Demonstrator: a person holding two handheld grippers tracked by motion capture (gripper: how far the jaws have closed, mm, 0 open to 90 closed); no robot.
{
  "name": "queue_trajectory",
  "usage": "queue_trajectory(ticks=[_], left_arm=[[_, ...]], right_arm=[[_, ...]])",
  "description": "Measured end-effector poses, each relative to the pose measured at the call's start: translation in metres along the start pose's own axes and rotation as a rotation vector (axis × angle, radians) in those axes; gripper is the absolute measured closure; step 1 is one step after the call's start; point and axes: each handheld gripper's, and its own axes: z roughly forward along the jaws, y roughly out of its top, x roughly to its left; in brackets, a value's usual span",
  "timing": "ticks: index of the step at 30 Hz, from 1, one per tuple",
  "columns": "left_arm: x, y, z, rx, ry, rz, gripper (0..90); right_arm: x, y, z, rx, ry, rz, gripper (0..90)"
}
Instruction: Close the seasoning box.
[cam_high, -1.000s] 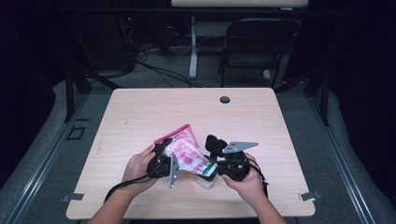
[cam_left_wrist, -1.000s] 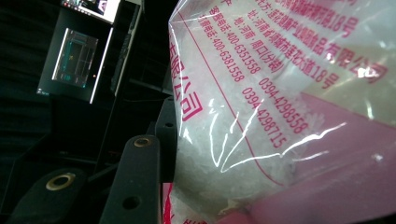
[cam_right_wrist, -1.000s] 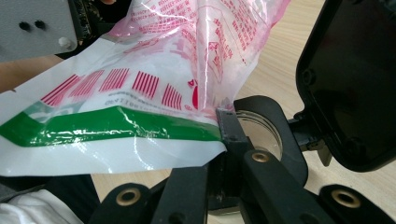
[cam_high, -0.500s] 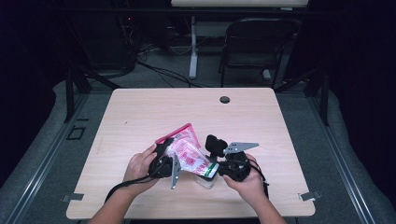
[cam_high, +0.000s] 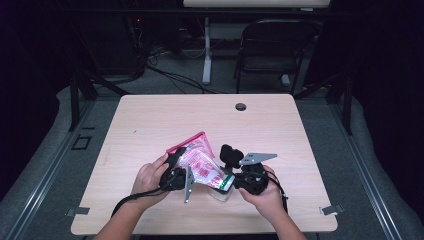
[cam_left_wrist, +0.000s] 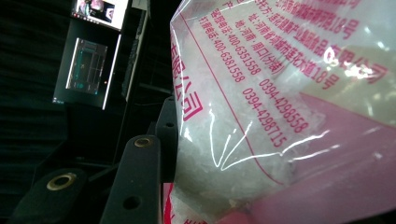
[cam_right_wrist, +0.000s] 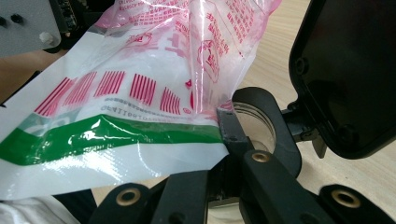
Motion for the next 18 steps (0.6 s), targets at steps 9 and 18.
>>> queue_trajectory(ticks=[9,18], left_arm=[[0.0007,0.0023,-0.0018,0.011,0.017,0.039,64.2],[0.0012,0.0052,-0.0042,0.019,0.047,0.081,64.2]], right_arm=[[-0.0003,-0.0004,0.0009,0.003,0.002,-0.001,90.0],[-0.0002,-0.0008,0.0014,0.001,0.002,0.001,90.0]])
